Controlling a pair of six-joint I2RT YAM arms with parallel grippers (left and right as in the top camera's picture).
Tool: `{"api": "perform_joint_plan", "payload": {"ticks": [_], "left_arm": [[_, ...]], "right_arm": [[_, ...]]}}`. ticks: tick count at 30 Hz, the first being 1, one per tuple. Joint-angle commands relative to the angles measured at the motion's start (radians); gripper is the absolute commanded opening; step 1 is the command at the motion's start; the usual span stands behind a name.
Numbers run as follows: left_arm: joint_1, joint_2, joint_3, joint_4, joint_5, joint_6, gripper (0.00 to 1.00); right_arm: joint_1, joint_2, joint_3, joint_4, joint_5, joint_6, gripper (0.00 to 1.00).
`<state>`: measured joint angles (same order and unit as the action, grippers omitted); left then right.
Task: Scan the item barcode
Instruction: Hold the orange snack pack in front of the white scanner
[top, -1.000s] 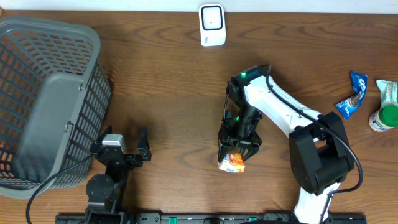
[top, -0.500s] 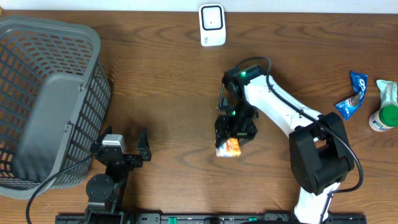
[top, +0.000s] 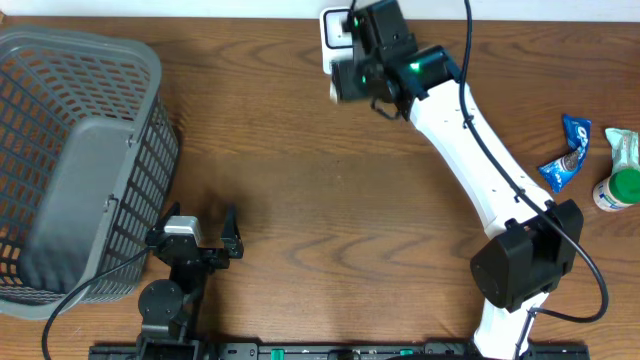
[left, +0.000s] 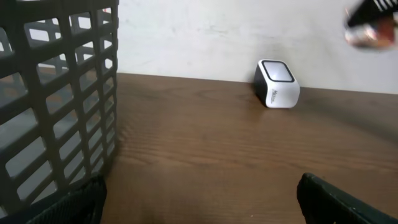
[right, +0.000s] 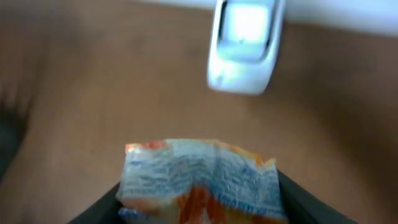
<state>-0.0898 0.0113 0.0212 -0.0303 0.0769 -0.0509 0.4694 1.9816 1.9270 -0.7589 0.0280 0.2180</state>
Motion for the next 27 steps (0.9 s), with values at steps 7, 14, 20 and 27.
{"api": "perform_joint_plan", "payload": {"ticks": [7,14,20,27], "left_arm": [[0.000,-0.005,-0.017,-0.031,0.020,0.009,0.98],[0.000,-0.005,-0.017,-0.031,0.020,0.009,0.98],[0.000,-0.005,-0.017,-0.031,0.020,0.009,0.98],[0.000,-0.005,-0.017,-0.031,0.020,0.009,0.98]], "right_arm": [[-0.006,0.204,-0.006,0.560,0.307,-0.195,0.50],[-0.013,0.389,-0.006,0.924,0.327,-0.243,0.47],[-0.029,0.499,-0.006,1.133,0.327,-0.242,0.49],[-0.052,0.525,-0.005,1.143,0.326,-0.225,0.50]]}}
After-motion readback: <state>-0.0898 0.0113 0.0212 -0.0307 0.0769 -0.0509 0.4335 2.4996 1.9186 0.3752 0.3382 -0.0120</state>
